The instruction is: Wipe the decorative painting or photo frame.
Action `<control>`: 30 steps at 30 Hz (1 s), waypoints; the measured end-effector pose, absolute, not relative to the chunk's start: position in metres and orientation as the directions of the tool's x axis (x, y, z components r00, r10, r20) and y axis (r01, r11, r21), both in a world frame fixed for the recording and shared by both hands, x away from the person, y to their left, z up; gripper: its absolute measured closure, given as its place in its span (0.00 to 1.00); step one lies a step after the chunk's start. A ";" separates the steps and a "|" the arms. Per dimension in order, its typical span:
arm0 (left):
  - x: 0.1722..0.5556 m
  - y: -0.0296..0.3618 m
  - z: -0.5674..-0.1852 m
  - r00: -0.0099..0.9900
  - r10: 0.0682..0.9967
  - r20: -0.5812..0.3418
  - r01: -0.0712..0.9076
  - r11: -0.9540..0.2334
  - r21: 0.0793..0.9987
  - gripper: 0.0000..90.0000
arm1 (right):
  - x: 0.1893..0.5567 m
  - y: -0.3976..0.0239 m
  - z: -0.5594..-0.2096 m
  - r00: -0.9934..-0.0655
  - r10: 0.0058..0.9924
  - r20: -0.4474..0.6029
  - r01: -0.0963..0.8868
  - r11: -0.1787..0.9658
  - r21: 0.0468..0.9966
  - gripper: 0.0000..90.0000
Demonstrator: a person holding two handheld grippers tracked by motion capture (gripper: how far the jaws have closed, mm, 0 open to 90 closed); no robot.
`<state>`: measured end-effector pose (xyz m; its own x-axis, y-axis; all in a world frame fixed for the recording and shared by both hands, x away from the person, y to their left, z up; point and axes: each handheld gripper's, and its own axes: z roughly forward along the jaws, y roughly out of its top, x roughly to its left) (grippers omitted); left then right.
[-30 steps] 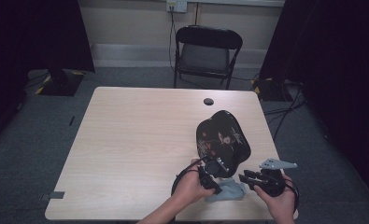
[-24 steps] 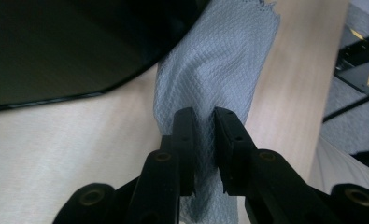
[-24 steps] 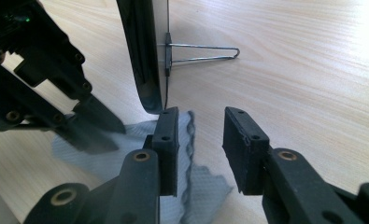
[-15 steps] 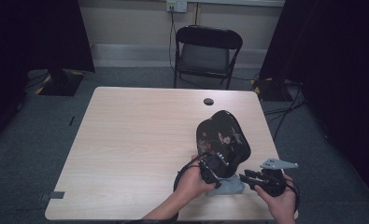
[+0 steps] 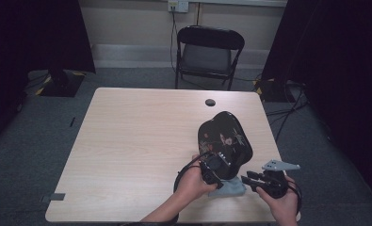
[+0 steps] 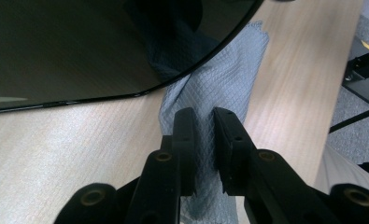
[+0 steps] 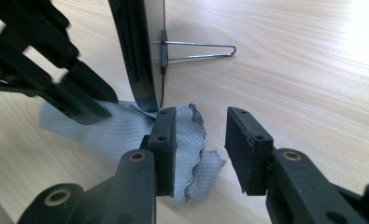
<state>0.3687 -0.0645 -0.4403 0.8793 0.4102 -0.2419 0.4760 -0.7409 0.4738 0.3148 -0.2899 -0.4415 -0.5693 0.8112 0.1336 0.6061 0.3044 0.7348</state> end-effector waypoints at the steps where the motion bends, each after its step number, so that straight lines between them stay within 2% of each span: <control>1: 0.368 -0.064 -0.439 0.878 0.413 -0.244 0.479 -0.737 0.477 0.88 | 0.315 -0.290 -0.442 -0.568 0.812 0.135 0.608 0.303 0.734 0.71; 30: 0.360 -0.062 -0.367 0.912 0.359 -0.196 0.405 -0.719 0.565 0.89 | 0.316 -0.299 -0.445 -0.523 0.843 0.121 0.620 0.280 0.733 0.68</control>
